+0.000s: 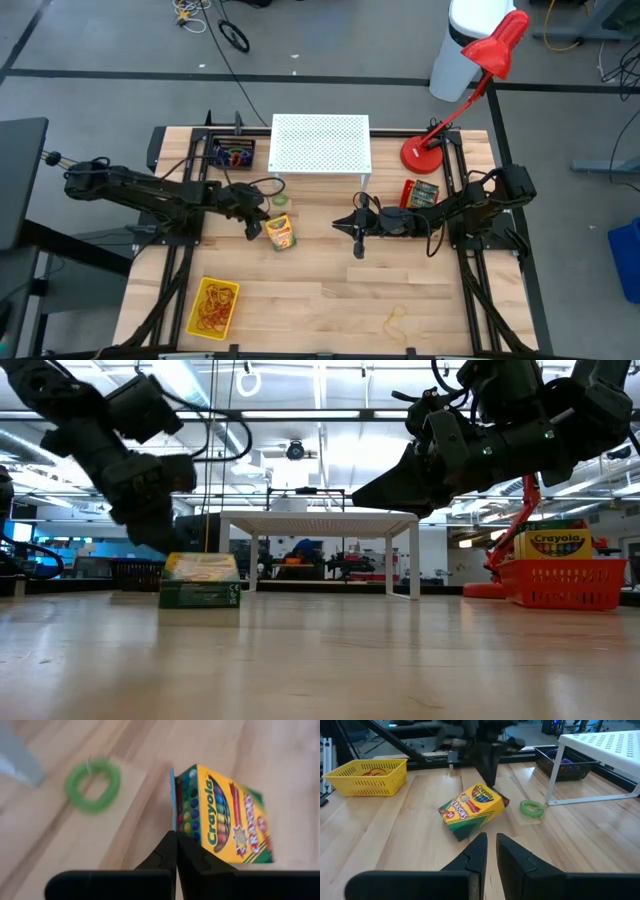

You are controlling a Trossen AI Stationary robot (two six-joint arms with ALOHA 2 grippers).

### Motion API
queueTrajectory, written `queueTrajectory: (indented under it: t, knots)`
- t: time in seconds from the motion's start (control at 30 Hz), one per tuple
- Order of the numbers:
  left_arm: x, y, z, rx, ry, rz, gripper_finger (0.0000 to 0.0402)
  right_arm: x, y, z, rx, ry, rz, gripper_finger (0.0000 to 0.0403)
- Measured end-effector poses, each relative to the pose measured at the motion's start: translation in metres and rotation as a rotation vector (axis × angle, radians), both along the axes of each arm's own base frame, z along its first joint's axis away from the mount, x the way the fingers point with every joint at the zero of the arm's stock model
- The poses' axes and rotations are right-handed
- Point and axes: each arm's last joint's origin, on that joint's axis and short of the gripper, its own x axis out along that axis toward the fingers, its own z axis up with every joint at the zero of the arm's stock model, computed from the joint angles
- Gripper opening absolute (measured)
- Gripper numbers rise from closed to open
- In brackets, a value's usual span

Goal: Pick & Place Office Desk Supplies
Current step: Put the box yellow crayon into the red bin

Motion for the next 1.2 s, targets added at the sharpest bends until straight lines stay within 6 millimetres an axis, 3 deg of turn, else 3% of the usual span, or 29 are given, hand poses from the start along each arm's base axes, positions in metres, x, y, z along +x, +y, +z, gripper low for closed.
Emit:
queueTrajectory:
  t: [0.2, 0.77, 1.2]
  knots:
    - [0.01, -0.004, 0.016, 0.062, -0.047, -0.069, 0.0002, 0.0, 0.0, 0.0, 0.0, 0.0, 0.0, 0.0051]
    - [0.018, -0.052, 0.041, 0.281, -0.133, -0.251, 0.0002, 0.0, 0.0, 0.0, 0.005, 0.0, -0.001, 0.0051]
    - [0.023, -0.062, 0.047, 0.305, -0.216, -0.283, 0.0002, 0.0, 0.0, 0.0, 0.004, 0.0, -0.001, 0.0051]
